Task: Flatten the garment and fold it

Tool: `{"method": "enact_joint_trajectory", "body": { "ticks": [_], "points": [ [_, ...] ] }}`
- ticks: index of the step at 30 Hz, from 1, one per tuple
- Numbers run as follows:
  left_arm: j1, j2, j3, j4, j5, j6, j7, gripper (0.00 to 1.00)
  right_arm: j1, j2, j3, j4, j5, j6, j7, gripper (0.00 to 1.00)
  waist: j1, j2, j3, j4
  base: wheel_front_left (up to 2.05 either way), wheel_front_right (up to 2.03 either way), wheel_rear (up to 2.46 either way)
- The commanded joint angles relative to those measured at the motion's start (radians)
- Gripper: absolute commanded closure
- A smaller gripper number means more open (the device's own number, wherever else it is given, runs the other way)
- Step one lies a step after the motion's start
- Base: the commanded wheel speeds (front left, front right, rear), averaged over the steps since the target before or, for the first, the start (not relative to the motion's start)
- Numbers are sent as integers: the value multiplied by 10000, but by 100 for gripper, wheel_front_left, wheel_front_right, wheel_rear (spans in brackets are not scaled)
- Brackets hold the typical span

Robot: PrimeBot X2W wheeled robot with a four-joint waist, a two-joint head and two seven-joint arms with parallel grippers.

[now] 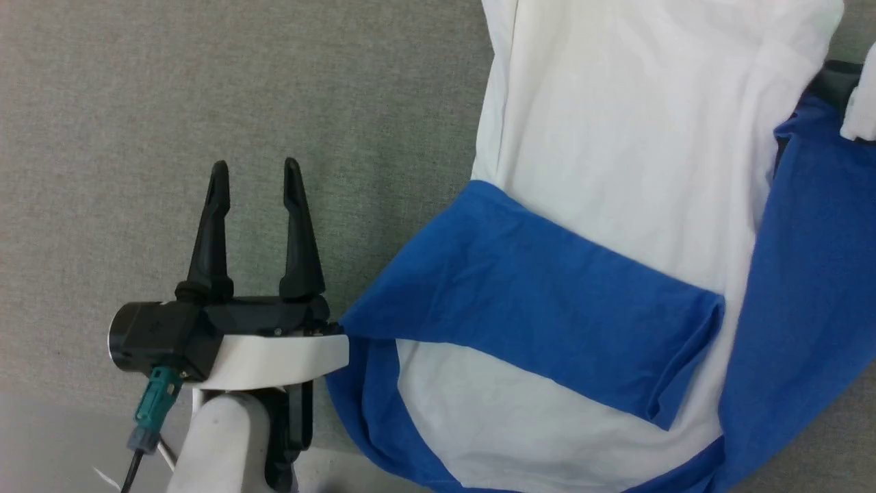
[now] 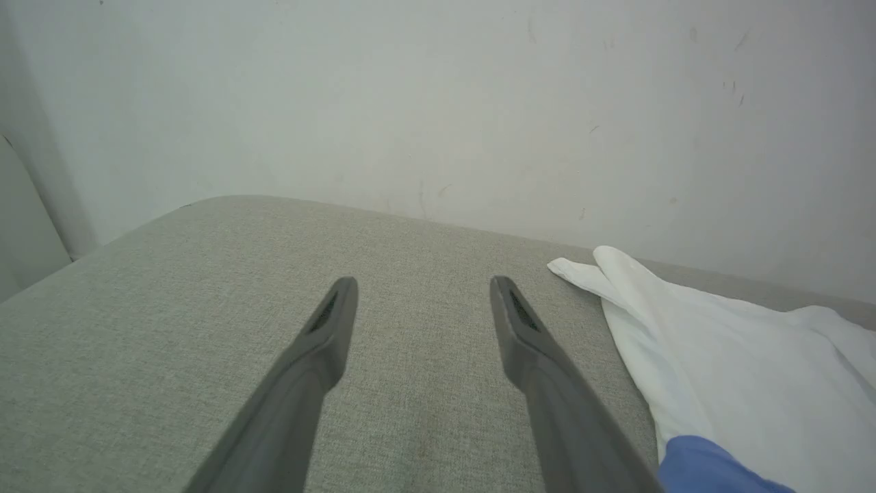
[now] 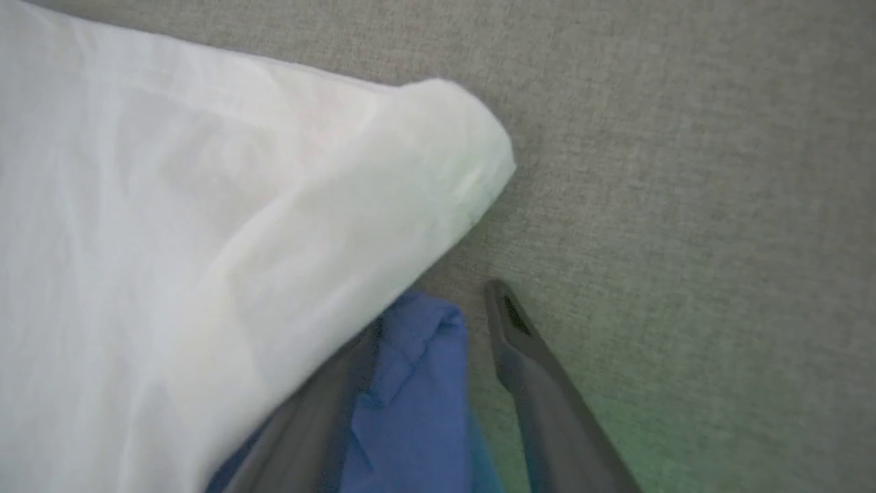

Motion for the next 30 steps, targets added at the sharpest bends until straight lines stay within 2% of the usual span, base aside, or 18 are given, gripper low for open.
{"method": "enact_joint_trajectory", "body": {
  "ticks": [1, 4, 12, 20, 24, 30],
  "points": [
    [-131, -60, 32, 61, 87, -66, -47, 0, 806, 343, 458, 632, 78, -21, 301, 100, 3, 0, -80, 1, 0, 0, 0],
    [-56, -89, 90, 189, 68, -75, -47, 0, 873, 260, 404, 624, 279, -21, -232, 100, 3, 0, -384, -85, 0, 0, 0],
    [351, -118, 369, 584, 49, -211, -47, 0, 1418, -211, -192, 151, 452, -21, -2576, 100, 3, 0, -1669, -566, 0, 0, 0],
    [1097, -126, 704, 1038, -26, -363, -47, 0, 2465, -475, -507, -423, 37, -21, -3681, 100, 3, 0, -3170, -1049, 0, 0, 0],
    [1502, -127, 812, 1220, -83, -443, -47, 0, 3131, -179, -445, -1350, -412, -21, -3849, 100, 3, 0, -3876, -1176, 0, 0, 0],
    [1897, -124, 857, 1406, -152, -506, -47, 0, 4359, 1191, -217, -3391, -1043, -21, -3410, 100, 3, 0, -4558, -1296, 0, 0, 0]
  ]
}}
